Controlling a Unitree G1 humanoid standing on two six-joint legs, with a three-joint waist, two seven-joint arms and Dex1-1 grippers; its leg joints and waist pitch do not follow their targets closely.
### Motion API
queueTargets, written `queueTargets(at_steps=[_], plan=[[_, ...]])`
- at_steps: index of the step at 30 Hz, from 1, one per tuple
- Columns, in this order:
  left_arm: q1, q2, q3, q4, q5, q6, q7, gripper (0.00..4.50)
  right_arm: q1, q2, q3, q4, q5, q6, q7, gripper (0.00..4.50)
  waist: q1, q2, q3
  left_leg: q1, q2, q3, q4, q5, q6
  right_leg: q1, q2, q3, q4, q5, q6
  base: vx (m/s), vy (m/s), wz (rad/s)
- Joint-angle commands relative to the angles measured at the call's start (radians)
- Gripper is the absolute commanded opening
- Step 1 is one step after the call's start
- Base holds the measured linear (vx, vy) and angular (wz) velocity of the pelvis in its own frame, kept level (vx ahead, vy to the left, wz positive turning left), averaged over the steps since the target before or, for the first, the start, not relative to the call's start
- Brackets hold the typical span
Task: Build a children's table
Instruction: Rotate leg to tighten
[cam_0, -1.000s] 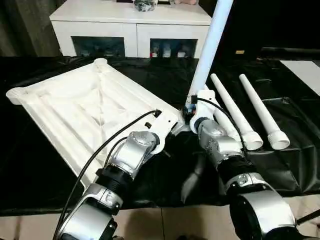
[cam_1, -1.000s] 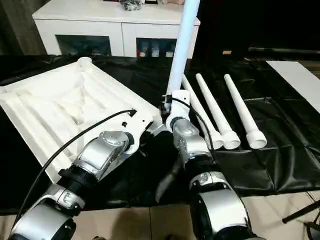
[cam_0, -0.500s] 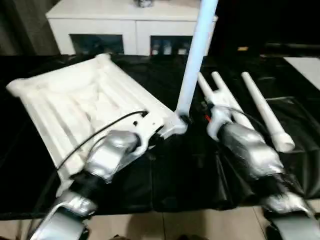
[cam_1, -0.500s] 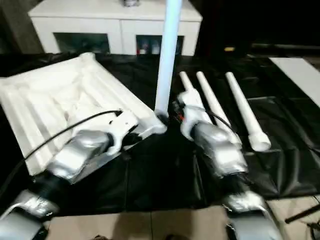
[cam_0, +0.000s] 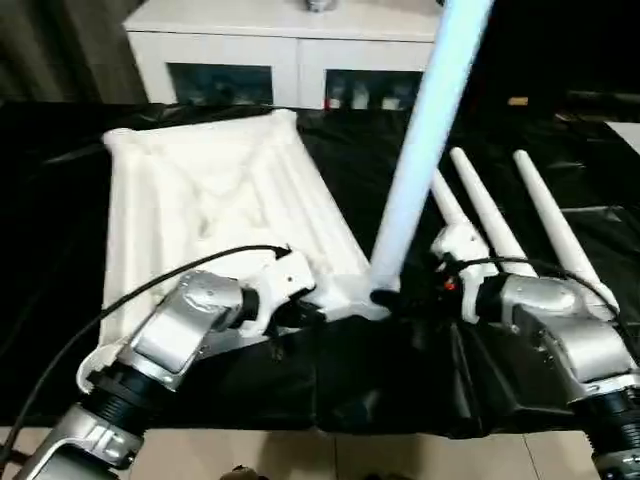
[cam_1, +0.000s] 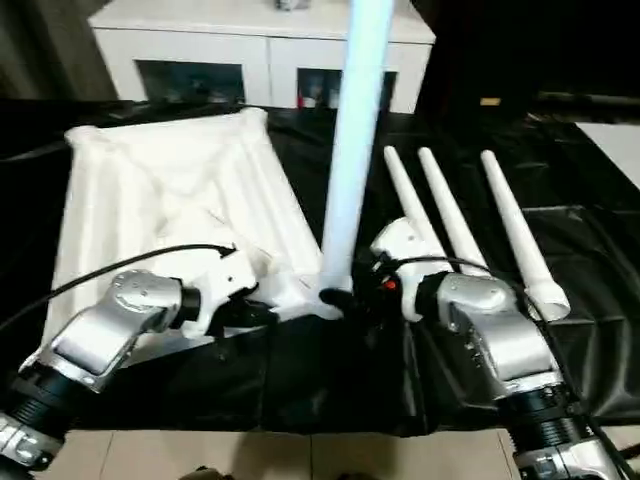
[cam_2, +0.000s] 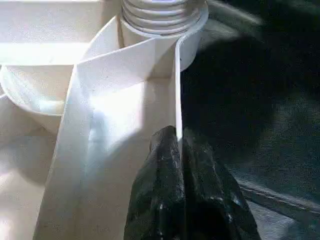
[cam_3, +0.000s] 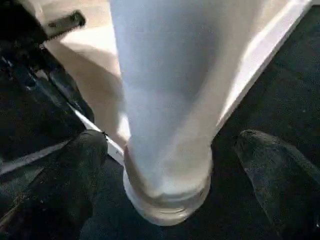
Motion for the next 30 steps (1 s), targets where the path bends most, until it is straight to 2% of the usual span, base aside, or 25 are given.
queueTargets(at_steps=[1,4,7,8,9,12,17,21,23,25,29,30], plan=[[0.000,-0.001,-0.003,-0.044,-0.014,-0.012,-0.022,0.00,-0.008,-0.006,0.011,0.012,-0.030,-0.009,-0.013,4.47,-0.006,-0.002,-0.066,0.018,0.056,-0.021,-0.080,-0.294,0.006,0.042,-0.059,0.053,-0.066,-0.360,-0.185,0.000,0.000,0.00],[0.004,0.002,0.000,-0.049,-0.010,-0.010,-0.016,0.00,-0.030,0.004,0.027,0.066,-0.060,-0.028,-0.017,4.47,-0.006,-0.007,-0.067,0.015,0.054,-0.021,-0.077,-0.282,0.011,0.043,-0.062,0.053,-0.066,-0.361,-0.184,0.000,0.000,0.00],[0.004,0.007,0.002,-0.051,-0.010,-0.007,-0.015,0.00,-0.046,0.013,0.031,0.104,-0.067,-0.044,-0.016,4.47,-0.005,-0.007,-0.069,0.012,0.054,-0.020,-0.075,-0.255,0.021,0.046,-0.061,0.054,-0.063,-0.334,-0.188,0.000,0.000,0.00],[0.006,0.011,0.002,-0.052,-0.008,-0.008,-0.015,0.00,-0.049,0.018,0.027,0.113,-0.065,-0.044,-0.017,4.21,-0.005,-0.007,-0.070,0.012,0.054,-0.020,-0.075,-0.248,0.023,0.047,-0.061,0.053,-0.061,-0.326,-0.191,0.000,0.000,0.00],[0.006,0.011,0.002,-0.052,-0.008,-0.008,-0.015,0.00,-0.049,0.018,0.027,0.113,-0.065,-0.044,-0.017,4.21,-0.006,-0.010,-0.070,0.010,0.054,-0.020,-0.075,-0.241,0.026,0.048,-0.061,0.053,-0.060,-0.317,-0.193,0.000,0.000,0.00],[0.012,0.017,0.007,-0.059,-0.012,-0.006,-0.017,0.00,-0.044,0.025,0.013,0.116,-0.052,-0.045,-0.011,4.00,-0.004,-0.008,-0.071,0.011,0.054,-0.019,-0.073,-0.221,0.035,0.049,-0.060,0.053,-0.056,-0.289,-0.202,0.000,0.000,0.00],[0.018,0.022,0.007,-0.063,-0.013,-0.008,-0.019,0.00,-0.038,0.041,-0.007,0.118,-0.025,-0.042,0.000,3.64,-0.005,-0.002,-0.071,0.013,0.054,-0.019,-0.073,-0.228,0.032,0.048,-0.059,0.052,-0.057,-0.293,-0.204,0.000,0.000,0.00],[0.009,0.021,0.005,-0.054,-0.012,-0.009,-0.021,0.00,-0.030,0.048,-0.005,0.136,-0.015,-0.059,0.022,3.21,-0.005,-0.006,-0.072,0.012,0.054,-0.019,-0.073,-0.230,0.032,0.049,-0.059,0.052,-0.057,-0.288,-0.206,0.000,0.000,0.00],[0.008,0.021,0.004,-0.055,-0.011,-0.009,-0.021,0.00,-0.026,0.050,-0.004,0.138,-0.015,-0.062,0.026,3.10,-0.004,-0.003,-0.072,0.012,0.053,-0.019,-0.072,-0.227,0.032,0.049,-0.060,0.052,-0.057,-0.293,-0.205,0.000,0.000,0.00],[0.010,0.022,0.001,-0.054,-0.008,-0.009,-0.019,0.00,-0.020,0.053,0.000,0.148,-0.017,-0.068,0.029,2.95,-0.005,-0.005,-0.072,0.012,0.054,-0.018,-0.072,-0.224,0.032,0.049,-0.059,0.052,-0.056,-0.287,-0.205,0.000,0.000,0.00],[0.016,0.014,-0.009,-0.052,0.003,0.006,0.000,0.00,-0.023,0.086,-0.018,0.201,-0.029,-0.063,-0.039,2.71,-0.006,-0.003,-0.072,0.012,0.053,-0.018,-0.072,-0.226,0.031,0.048,-0.059,0.052,-0.057,-0.289,-0.209,0.000,0.000,0.00],[0.014,0.005,-0.012,-0.045,0.009,0.015,0.013,0.00,-0.032,0.106,-0.032,0.229,-0.035,-0.062,-0.083,2.69,-0.009,-0.006,-0.070,0.010,0.053,-0.019,-0.073,-0.235,0.027,0.049,-0.060,0.052,-0.058,-0.309,-0.204,0.000,0.000,0.00]])
